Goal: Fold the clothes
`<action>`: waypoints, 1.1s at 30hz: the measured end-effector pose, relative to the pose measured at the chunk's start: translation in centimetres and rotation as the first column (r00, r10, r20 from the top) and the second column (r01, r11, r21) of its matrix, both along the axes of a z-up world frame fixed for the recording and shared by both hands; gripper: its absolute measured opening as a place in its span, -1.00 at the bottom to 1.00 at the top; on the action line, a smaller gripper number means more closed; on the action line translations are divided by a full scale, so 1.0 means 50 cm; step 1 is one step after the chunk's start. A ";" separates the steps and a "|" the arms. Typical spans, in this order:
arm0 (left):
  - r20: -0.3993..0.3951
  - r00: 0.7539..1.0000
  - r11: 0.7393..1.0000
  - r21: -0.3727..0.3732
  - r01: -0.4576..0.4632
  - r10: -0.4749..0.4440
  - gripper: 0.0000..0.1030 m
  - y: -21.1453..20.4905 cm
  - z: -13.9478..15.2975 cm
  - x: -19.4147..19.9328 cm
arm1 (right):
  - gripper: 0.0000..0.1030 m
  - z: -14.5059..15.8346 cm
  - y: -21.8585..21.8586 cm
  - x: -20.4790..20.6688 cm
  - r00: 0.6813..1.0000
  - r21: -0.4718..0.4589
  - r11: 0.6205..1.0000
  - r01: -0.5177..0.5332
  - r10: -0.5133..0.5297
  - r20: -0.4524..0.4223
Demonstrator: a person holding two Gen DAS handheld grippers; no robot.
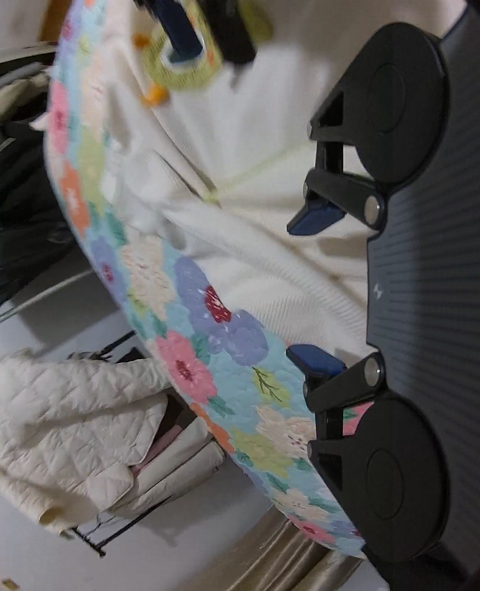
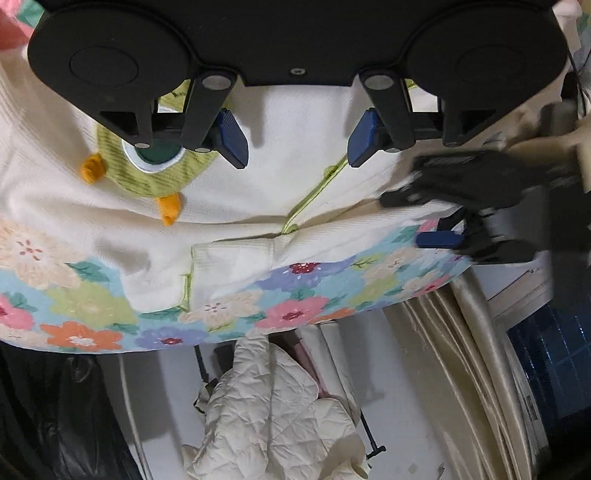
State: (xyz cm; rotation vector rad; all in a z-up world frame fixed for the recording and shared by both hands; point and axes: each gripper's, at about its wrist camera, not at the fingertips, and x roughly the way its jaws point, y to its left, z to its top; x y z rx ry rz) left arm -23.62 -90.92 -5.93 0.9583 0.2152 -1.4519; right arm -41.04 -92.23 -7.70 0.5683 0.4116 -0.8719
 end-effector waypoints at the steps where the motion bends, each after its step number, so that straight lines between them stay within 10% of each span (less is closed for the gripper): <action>1: -0.020 1.000 0.999 0.042 0.005 -0.004 -0.72 -0.023 -0.009 0.011 | 0.26 -0.006 -0.004 -0.002 1.000 0.004 1.000 0.002 -0.002 0.005; 6: -0.099 0.995 0.999 0.051 0.000 0.005 -0.95 -0.098 0.019 0.071 | 0.26 -0.038 -0.021 -0.010 1.000 0.033 0.999 0.013 -0.014 0.023; 10: -0.209 0.956 0.976 -0.038 -0.217 0.204 -0.95 -0.191 0.070 0.197 | 0.27 -0.066 -0.022 -0.010 1.000 0.092 0.995 0.027 -0.027 0.003; 15: -0.097 0.935 0.936 -0.061 -0.347 0.340 -0.93 -0.292 0.038 0.268 | 0.28 -0.078 -0.017 0.002 0.999 0.129 0.991 0.036 -0.032 -0.037; 19: -0.033 0.910 0.911 0.010 -0.413 0.413 -0.33 -0.329 -0.024 0.267 | 0.27 -0.079 -0.013 0.002 0.998 0.134 0.991 0.024 -0.017 -0.056; 24: -0.084 0.934 0.937 -0.011 -0.349 0.347 -0.01 -0.289 -0.023 0.235 | 0.27 -0.078 -0.010 -0.003 0.998 0.147 0.989 0.014 -0.003 -0.070; 33: -0.308 0.948 0.992 -0.065 -0.104 0.079 0.00 -0.224 0.061 0.093 | 0.27 -0.023 -0.025 -0.075 0.995 0.085 0.994 0.073 -0.078 0.057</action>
